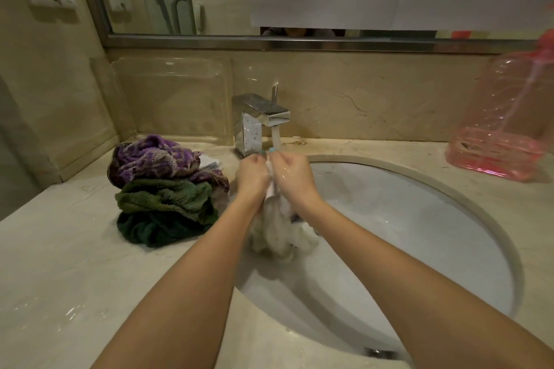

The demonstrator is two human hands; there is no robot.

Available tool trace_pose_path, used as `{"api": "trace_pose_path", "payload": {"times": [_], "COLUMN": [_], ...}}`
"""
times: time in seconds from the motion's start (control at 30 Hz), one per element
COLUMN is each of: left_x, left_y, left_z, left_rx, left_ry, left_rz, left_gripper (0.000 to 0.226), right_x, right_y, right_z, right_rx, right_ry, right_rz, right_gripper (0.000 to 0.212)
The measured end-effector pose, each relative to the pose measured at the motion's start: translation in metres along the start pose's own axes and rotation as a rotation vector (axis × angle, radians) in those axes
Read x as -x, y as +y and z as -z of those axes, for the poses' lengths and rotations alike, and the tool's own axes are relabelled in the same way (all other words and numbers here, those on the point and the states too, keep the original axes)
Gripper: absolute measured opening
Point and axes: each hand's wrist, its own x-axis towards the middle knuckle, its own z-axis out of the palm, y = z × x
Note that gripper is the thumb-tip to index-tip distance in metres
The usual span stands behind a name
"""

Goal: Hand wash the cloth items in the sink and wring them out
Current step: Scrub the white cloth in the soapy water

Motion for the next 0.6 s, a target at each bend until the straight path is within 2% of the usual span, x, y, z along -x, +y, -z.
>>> {"api": "trace_pose_path", "payload": {"times": [0.07, 0.2, 0.27, 0.4, 0.5, 0.6], "left_x": [-0.001, 0.025, 0.033, 0.020, 0.013, 0.008], "left_y": [-0.001, 0.007, 0.011, 0.009, 0.005, 0.002], "left_z": [0.001, -0.012, -0.015, -0.008, 0.001, 0.003], "left_rx": [0.052, 0.087, 0.178, 0.291, 0.263, 0.268], "left_ry": [-0.012, -0.156, -0.201, -0.115, -0.051, -0.072], "left_rz": [0.028, -0.099, -0.104, -0.091, -0.054, -0.026], "left_gripper": [0.020, 0.034, 0.039, 0.028, 0.023, 0.021], "right_x": [-0.003, -0.021, -0.027, -0.029, -0.022, -0.013], "right_y": [-0.002, 0.004, 0.007, 0.016, 0.027, 0.032], "right_z": [0.000, 0.023, 0.033, 0.043, 0.053, 0.051], "right_rx": [-0.005, 0.029, 0.093, 0.304, 0.178, 0.149], "right_ry": [-0.013, 0.139, 0.151, 0.224, 0.118, -0.264], "right_rz": [0.003, -0.125, -0.136, -0.057, 0.001, -0.151], "right_gripper": [0.047, 0.042, 0.043, 0.041, 0.044, 0.040]}}
